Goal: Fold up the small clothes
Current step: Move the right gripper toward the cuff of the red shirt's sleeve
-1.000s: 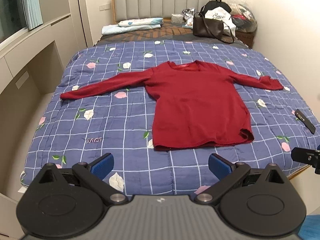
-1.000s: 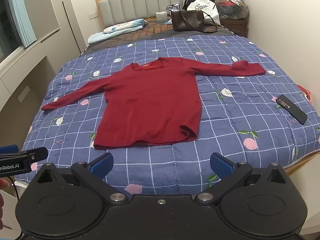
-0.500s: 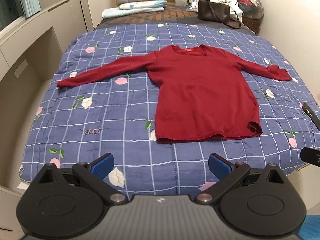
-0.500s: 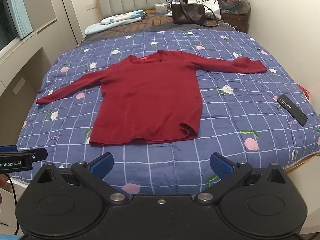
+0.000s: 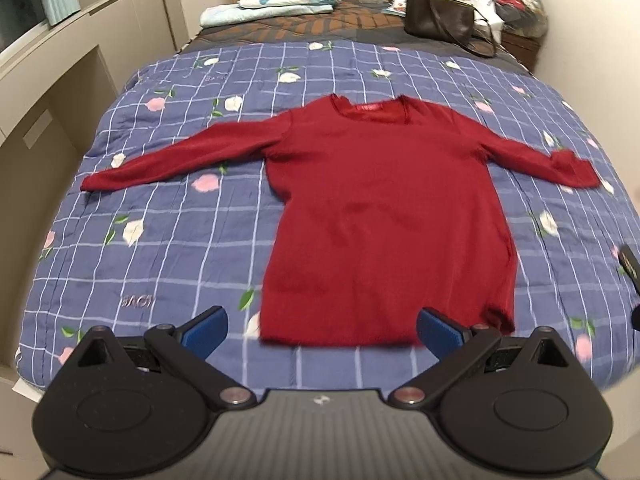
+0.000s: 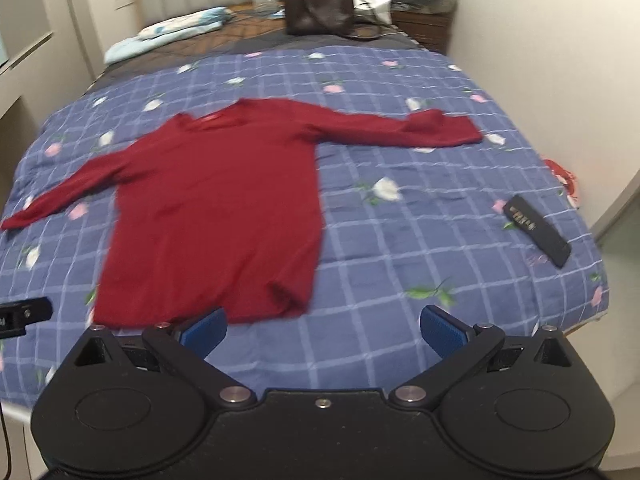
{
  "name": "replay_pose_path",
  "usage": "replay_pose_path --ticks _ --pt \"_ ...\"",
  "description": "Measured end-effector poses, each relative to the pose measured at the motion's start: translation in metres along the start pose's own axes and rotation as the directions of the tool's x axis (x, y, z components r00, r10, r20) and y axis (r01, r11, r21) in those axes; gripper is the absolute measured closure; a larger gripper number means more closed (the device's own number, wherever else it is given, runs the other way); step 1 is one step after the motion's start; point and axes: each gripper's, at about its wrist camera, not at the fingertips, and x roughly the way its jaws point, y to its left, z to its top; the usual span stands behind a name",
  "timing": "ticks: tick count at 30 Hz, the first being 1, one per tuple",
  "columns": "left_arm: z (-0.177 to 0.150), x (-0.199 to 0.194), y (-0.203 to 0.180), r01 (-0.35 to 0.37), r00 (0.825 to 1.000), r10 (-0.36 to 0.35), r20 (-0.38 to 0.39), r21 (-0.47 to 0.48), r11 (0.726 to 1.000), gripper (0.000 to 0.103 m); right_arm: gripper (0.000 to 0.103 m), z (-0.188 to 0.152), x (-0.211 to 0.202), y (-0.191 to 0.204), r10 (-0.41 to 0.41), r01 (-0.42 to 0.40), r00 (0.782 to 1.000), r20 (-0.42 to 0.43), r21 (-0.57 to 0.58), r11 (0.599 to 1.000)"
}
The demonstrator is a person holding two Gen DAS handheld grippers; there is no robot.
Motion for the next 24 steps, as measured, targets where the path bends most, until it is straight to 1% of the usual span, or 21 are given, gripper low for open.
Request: replay_pose_path --ticks 3,7,12,18,24 --pt "0.023 0.011 -0.025 -0.041 0.999 0.041 -0.013 -0.038 0.998 0.0 0.0 0.03 0.015 -0.027 0.008 -0.008 1.0 -0.004 0.016 1.0" --pt "0.056 0.032 -0.063 -0.084 0.996 0.08 -0.048 -0.09 0.992 0.0 0.0 0.071 0.036 -0.062 0.023 -0.023 1.0 -0.019 -0.002 1.0" --pt "0.09 0.05 -0.11 -0.123 0.991 0.117 -0.067 -0.091 0.988 0.0 0.0 0.114 0.062 -0.105 0.046 -0.046 0.998 -0.035 0.003 0.999" --pt "0.128 0.067 -0.164 -0.12 0.99 0.114 -0.081 -0.068 0.99 0.0 0.0 0.15 0.097 -0.152 0.061 -0.059 0.996 -0.059 0.036 0.998" --pt "0.163 0.09 -0.209 -0.115 0.99 0.112 -0.083 -0.036 0.993 0.0 0.0 0.174 0.13 -0.182 0.05 -0.046 0.995 -0.085 0.054 0.997"
